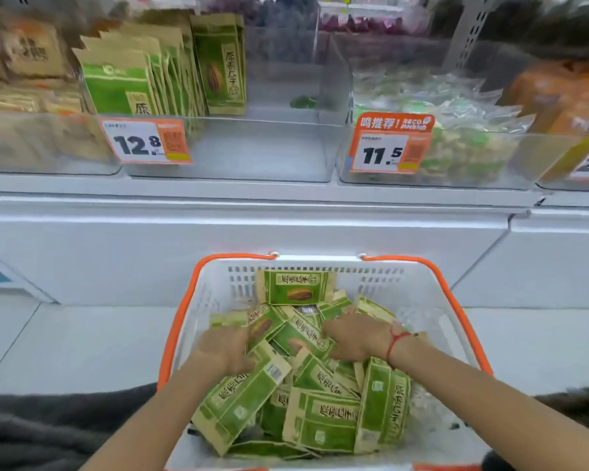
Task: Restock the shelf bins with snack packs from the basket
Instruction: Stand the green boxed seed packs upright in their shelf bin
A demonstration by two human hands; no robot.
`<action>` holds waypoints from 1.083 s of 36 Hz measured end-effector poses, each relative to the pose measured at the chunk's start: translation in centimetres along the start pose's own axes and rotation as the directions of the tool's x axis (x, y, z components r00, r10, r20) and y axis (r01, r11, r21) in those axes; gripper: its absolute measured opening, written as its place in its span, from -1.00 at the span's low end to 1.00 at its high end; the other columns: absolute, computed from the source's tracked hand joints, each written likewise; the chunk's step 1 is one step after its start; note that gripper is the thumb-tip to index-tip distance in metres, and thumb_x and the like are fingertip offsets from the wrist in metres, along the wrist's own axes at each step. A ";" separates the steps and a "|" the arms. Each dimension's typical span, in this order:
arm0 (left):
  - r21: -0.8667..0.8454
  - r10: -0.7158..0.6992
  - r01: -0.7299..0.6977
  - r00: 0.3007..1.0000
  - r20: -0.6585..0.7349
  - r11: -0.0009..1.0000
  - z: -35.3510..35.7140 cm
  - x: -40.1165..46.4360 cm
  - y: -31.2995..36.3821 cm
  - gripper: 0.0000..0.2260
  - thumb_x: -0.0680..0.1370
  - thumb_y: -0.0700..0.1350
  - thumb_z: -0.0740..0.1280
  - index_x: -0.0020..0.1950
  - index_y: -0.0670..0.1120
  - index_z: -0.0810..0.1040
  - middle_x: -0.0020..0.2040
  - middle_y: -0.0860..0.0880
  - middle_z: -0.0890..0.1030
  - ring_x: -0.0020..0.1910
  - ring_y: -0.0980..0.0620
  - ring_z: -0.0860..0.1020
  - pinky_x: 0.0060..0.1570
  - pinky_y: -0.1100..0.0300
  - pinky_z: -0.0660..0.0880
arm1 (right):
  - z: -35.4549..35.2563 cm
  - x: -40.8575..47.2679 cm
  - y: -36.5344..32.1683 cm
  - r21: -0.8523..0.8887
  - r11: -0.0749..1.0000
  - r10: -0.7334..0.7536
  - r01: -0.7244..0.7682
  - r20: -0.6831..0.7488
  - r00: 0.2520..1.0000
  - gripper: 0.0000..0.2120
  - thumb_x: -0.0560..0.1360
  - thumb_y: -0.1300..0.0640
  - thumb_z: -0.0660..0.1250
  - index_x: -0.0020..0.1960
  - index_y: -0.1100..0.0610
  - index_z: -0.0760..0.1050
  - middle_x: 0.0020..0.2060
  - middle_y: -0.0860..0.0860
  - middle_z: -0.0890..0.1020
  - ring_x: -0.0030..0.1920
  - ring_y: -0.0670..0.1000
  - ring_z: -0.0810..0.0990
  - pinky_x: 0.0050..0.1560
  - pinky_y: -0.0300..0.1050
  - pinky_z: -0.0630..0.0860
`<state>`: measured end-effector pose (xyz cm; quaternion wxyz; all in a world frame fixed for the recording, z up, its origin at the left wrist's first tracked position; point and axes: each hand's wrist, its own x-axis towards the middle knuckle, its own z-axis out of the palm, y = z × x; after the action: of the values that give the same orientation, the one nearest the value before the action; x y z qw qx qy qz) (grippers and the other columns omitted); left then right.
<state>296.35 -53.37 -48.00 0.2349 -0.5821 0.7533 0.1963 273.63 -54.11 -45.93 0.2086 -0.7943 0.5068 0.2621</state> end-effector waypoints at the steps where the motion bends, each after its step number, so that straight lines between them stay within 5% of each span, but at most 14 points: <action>1: -0.001 -0.018 0.018 0.998 0.068 1.000 0.9 -0.1 0.0 -0.56 0.48 0.18 0.33 0.26 -0.01 0.40 0.18 -0.02 0.55 0.14 -0.05 0.53 0.02 0.10 0.45 | 1.2 0.2 -0.4 0.003 1.000 -0.019 0.019 -0.018 1.000 -0.59 0.56 0.04 0.25 0.38 0.13 0.36 0.21 0.13 0.54 0.20 0.15 0.51 0.08 -0.04 0.46; 3: -0.001 -0.031 0.031 0.990 0.141 1.000 2.3 -0.3 -0.2 -0.40 0.40 0.28 0.38 0.29 -0.03 0.35 0.20 -0.01 0.51 0.14 -0.05 0.52 0.08 0.07 0.48 | 3.4 0.5 -1.2 -0.023 0.998 -0.061 0.060 -0.030 0.998 -0.55 0.55 -0.07 0.26 0.36 0.10 0.37 0.21 0.14 0.53 0.22 0.15 0.49 0.17 0.02 0.42; 6: -0.005 -0.017 0.017 0.998 0.068 1.000 3.5 -0.8 0.0 -0.27 0.36 0.26 0.44 0.36 -0.09 0.26 0.28 -0.05 0.43 0.17 -0.08 0.51 0.11 0.04 0.48 | 5.5 0.4 -2.3 -0.035 0.996 -0.088 0.086 -0.038 0.995 -0.64 0.56 -0.12 0.21 0.25 0.06 0.47 0.19 0.13 0.50 0.23 0.14 0.47 0.22 0.18 0.37; 10: 0.014 0.090 -0.090 0.991 -0.097 0.996 3.8 -1.6 1.3 -0.35 0.45 0.13 0.42 0.39 -0.09 0.22 0.33 -0.09 0.38 0.19 -0.09 0.48 0.10 0.07 0.47 | 5.7 0.2 -2.1 0.012 0.994 -0.106 0.108 -0.133 0.985 -0.61 0.62 -0.06 0.09 0.02 0.18 0.58 0.08 0.12 0.51 0.11 0.10 0.48 0.18 0.14 0.42; 12: 0.065 0.101 -0.093 0.987 -0.125 0.994 3.9 -2.0 2.0 -0.39 0.50 0.15 0.35 0.41 -0.07 0.21 0.35 -0.11 0.37 0.21 -0.12 0.48 0.14 0.04 0.45 | 5.4 0.2 -1.7 0.064 0.991 -0.106 0.117 -0.162 0.981 -0.54 0.63 -0.09 0.04 -0.13 0.19 0.57 -0.05 0.10 0.50 0.00 0.07 0.46 0.15 0.12 0.43; 15: 0.177 0.014 -0.001 0.997 -0.075 0.984 4.5 -2.4 2.9 -0.21 0.46 0.36 0.23 0.51 -0.05 0.07 0.41 -0.15 0.31 0.35 -0.21 0.36 0.27 -0.06 0.37 | 5.1 0.1 -1.2 0.136 0.986 -0.091 0.097 -0.052 0.995 -0.53 0.57 -0.25 0.09 -0.33 0.04 0.45 -0.31 -0.04 0.40 -0.12 0.02 0.39 0.28 0.18 0.33; 18: 0.173 -0.074 0.068 0.997 0.028 0.983 5.3 -2.5 3.5 0.01 0.36 0.36 0.36 0.55 -0.06 -0.12 0.48 -0.17 0.17 0.46 -0.28 0.16 0.31 -0.09 0.36 | 5.8 0.0 -1.3 0.047 0.994 -0.099 0.097 0.043 0.994 -0.51 0.43 -0.34 0.27 -0.06 0.10 0.60 -0.22 -0.01 0.61 -0.13 0.00 0.50 0.25 0.16 0.30; 22: -0.117 -0.086 0.101 0.988 0.131 0.988 5.1 -1.4 2.3 -0.06 0.32 0.06 0.54 0.50 -0.10 0.02 0.40 -0.16 0.29 0.30 -0.13 0.41 0.19 0.07 0.48 | 7.2 -0.6 -1.7 -0.024 0.992 -0.123 0.123 -0.026 0.992 -0.60 0.43 -0.12 0.40 0.08 0.16 0.49 -0.08 0.02 0.54 -0.05 0.03 0.49 0.03 -0.14 0.40; 26: -0.690 0.168 0.149 0.914 0.370 0.709 1.7 -0.3 -0.1 -0.49 0.43 -0.07 0.44 0.30 -0.23 0.40 0.03 -0.09 0.55 -0.14 0.06 0.54 -0.01 0.11 0.56 | 7.8 -1.0 -1.9 -0.024 0.990 -0.139 0.138 -0.073 0.988 -0.72 0.47 -0.05 0.37 -0.02 0.15 0.42 -0.15 -0.01 0.48 -0.04 0.01 0.47 0.19 -0.14 0.37; 29: -0.888 0.304 0.272 0.868 0.393 0.370 0.5 0.1 -1.9 -0.56 0.48 0.09 0.33 0.29 -0.10 0.47 0.13 -0.13 0.61 0.09 -0.08 0.59 0.15 0.05 0.50 | 7.7 -1.2 -1.7 0.054 0.987 -0.145 0.151 -0.102 0.984 -0.79 0.49 0.03 0.36 -0.15 0.11 0.37 -0.30 -0.06 0.38 -0.13 -0.02 0.42 0.17 -0.19 0.32; 32: -0.928 0.292 0.360 0.881 0.372 0.098 0.7 0.5 -2.7 -0.53 0.48 0.16 0.29 0.30 -0.05 0.50 0.17 -0.16 0.62 0.20 -0.15 0.56 0.24 -0.05 0.44 | 7.1 -1.1 -1.4 0.181 0.973 -0.128 0.147 -0.109 0.986 -0.84 0.50 0.23 0.29 -0.24 0.09 0.38 -0.30 -0.03 0.44 -0.17 -0.06 0.47 0.10 -0.20 0.47; 35: -0.930 0.264 0.357 0.892 0.368 0.091 1.0 0.5 -3.0 -0.49 0.42 0.26 0.36 0.26 0.00 0.52 0.16 -0.14 0.63 0.15 -0.14 0.60 0.05 0.01 0.55 | 5.8 -0.8 -0.8 0.286 0.950 -0.104 0.125 -0.086 0.991 -0.80 0.51 0.23 0.30 -0.24 0.07 0.35 -0.24 0.03 0.56 -0.14 -0.03 0.56 -0.06 -0.20 0.54; 39: -0.929 0.147 0.348 0.920 0.364 0.127 1.3 0.8 -3.8 -0.47 0.35 -0.08 0.52 0.28 -0.15 0.51 0.11 -0.19 0.64 0.17 -0.18 0.58 0.26 -0.10 0.45 | 3.8 -0.5 0.9 0.540 0.835 -0.057 0.102 -0.099 0.993 -0.77 0.53 0.23 0.32 -0.23 0.09 0.32 -0.26 0.06 0.55 -0.19 -0.14 0.59 -0.11 -0.15 0.60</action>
<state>300.00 -54.18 -49.65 -0.0563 -0.5924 0.3341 0.7310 271.90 -51.84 -48.59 0.4161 -0.7324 0.5348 0.0672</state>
